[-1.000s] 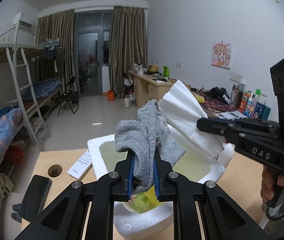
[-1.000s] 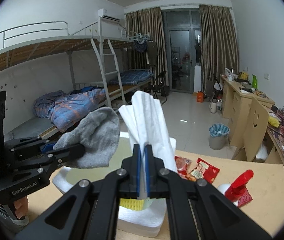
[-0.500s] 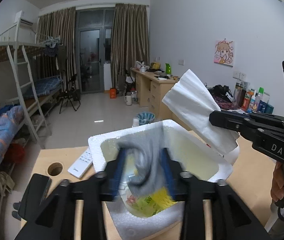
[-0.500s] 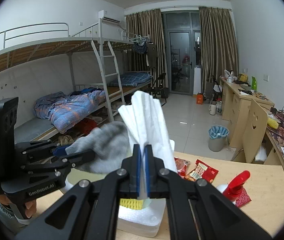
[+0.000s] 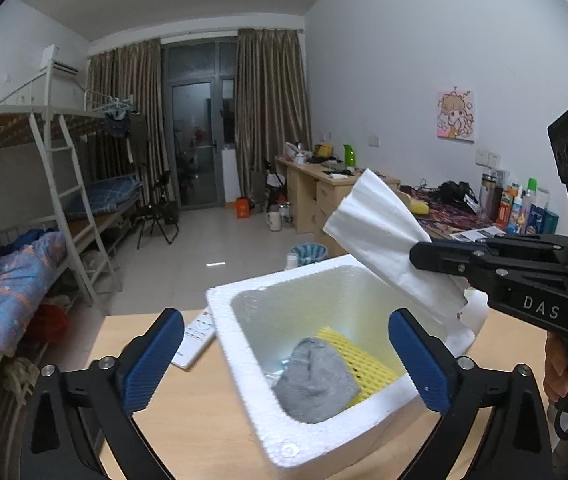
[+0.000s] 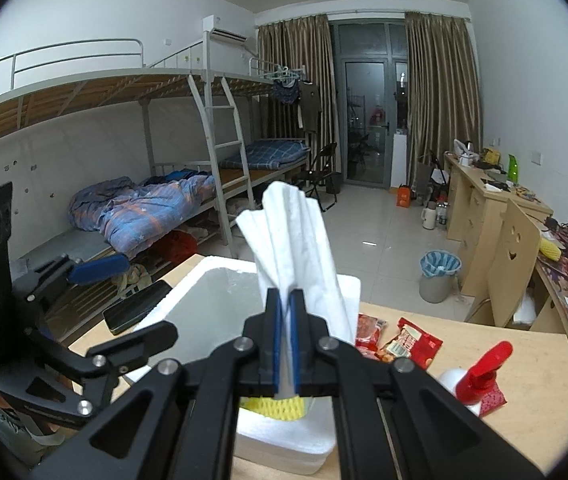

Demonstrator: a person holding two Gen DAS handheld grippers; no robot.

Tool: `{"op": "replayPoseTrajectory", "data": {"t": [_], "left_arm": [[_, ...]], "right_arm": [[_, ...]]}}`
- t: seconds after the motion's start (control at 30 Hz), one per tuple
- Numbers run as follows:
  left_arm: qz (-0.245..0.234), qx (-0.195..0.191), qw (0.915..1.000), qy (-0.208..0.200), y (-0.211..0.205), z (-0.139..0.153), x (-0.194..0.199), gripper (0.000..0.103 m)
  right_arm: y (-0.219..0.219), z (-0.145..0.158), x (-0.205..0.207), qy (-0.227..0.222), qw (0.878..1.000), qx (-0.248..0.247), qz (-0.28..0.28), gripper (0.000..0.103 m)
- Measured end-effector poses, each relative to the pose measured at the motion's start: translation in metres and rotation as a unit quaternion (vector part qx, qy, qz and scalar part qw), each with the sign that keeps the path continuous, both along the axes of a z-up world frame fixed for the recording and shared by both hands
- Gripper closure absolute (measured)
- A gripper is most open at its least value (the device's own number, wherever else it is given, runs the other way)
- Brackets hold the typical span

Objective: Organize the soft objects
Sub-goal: 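Lower the white cloth into the foam box and open the right gripper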

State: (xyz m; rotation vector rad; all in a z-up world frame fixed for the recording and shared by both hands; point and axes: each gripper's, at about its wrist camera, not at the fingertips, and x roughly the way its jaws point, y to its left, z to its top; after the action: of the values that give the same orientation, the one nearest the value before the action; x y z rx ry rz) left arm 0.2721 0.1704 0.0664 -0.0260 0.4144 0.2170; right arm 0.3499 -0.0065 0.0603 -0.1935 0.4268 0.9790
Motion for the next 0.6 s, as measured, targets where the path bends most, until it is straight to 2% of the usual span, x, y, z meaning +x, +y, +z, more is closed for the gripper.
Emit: {"op": "replayPoseTrajectory", "data": {"t": [0.33, 0.6], "left_arm": [[0.045, -0.008, 0.9989, -0.013, 0.023, 0.006, -0.017, 0.0], [0.056, 0.003, 0.9982, -0.019, 0.032, 0.006, -0.023, 0.0]], "right_arm": [[0.016, -0.004, -0.003, 0.005, 1.0, -0.011, 0.016, 0.097], [0.025, -0.008, 0.001, 0.009, 1.0, -0.018, 0.02, 0.097]]}}
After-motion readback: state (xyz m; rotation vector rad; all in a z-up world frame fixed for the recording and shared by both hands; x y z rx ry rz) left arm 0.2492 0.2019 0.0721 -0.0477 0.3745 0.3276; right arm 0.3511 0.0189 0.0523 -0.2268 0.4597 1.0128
